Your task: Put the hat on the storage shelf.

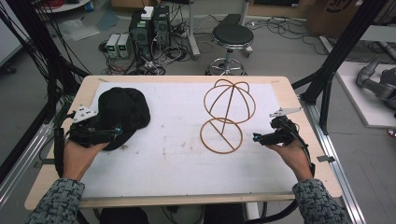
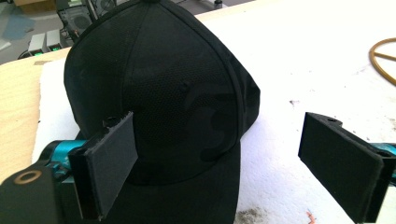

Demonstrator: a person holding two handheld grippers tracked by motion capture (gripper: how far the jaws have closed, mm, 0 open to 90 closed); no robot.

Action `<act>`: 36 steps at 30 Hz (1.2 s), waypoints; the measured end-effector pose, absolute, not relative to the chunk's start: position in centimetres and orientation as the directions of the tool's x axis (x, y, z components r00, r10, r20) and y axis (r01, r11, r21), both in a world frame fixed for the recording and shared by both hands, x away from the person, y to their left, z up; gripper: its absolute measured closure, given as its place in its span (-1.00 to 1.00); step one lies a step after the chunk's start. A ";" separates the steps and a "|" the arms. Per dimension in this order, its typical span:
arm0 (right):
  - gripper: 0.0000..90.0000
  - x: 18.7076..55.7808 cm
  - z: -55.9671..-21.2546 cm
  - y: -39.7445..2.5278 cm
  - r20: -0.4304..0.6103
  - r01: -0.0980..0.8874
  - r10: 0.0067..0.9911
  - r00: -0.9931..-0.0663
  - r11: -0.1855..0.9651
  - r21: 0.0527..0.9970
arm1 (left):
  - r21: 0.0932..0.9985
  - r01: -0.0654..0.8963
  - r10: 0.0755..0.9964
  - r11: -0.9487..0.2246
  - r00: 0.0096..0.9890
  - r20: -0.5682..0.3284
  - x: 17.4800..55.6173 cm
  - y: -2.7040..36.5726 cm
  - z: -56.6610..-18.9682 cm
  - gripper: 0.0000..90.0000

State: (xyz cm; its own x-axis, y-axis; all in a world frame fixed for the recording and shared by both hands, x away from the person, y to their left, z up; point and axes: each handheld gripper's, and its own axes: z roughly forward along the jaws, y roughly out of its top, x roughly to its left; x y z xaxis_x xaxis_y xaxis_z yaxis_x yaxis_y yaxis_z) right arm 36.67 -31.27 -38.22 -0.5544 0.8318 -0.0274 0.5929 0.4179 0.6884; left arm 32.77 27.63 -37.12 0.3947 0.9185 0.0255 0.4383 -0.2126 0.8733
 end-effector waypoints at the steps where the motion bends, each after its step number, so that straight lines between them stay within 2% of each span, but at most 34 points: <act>1: -0.76 36.6 -38.2 -31.3 -0.026 0.596 0.832 -0.554 0.417 0.686 | 0.871 0.442 0.918 -0.212 0.396 0.023 32.8 27.6 -37.1 -0.73; 12: -0.76 36.7 -38.1 -31.3 -0.027 0.592 0.830 -0.557 0.419 0.689 | 0.873 0.443 0.918 -0.204 0.396 0.014 32.7 27.7 -37.0 -0.73; 20: -0.76 36.9 -38.2 -31.1 -0.022 0.593 0.829 -0.558 0.418 0.688 | 0.869 0.443 0.913 -0.220 0.407 0.024 33.2 27.6 -35.6 -0.73; 26: -0.76 37.1 -38.6 -31.1 -0.014 0.596 0.827 -0.562 0.417 0.686 | 0.859 0.457 0.914 -0.229 0.404 0.029 34.7 27.7 -34.4 -0.73; 36: -0.76 37.2 -38.9 -32.0 -0.012 0.606 0.835 -0.550 0.409 0.683 | 0.839 0.452 0.900 -0.303 0.425 0.096 38.6 27.2 -32.0 -0.70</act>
State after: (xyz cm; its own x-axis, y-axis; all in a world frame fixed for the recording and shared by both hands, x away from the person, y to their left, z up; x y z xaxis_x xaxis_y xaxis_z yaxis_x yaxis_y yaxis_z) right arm 37.24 -31.97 -38.89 -0.5502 0.8350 -0.0116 0.6058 0.4086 0.6827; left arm 38.61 27.18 -31.99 0.4254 0.9000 0.0955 0.4517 -0.3026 0.8393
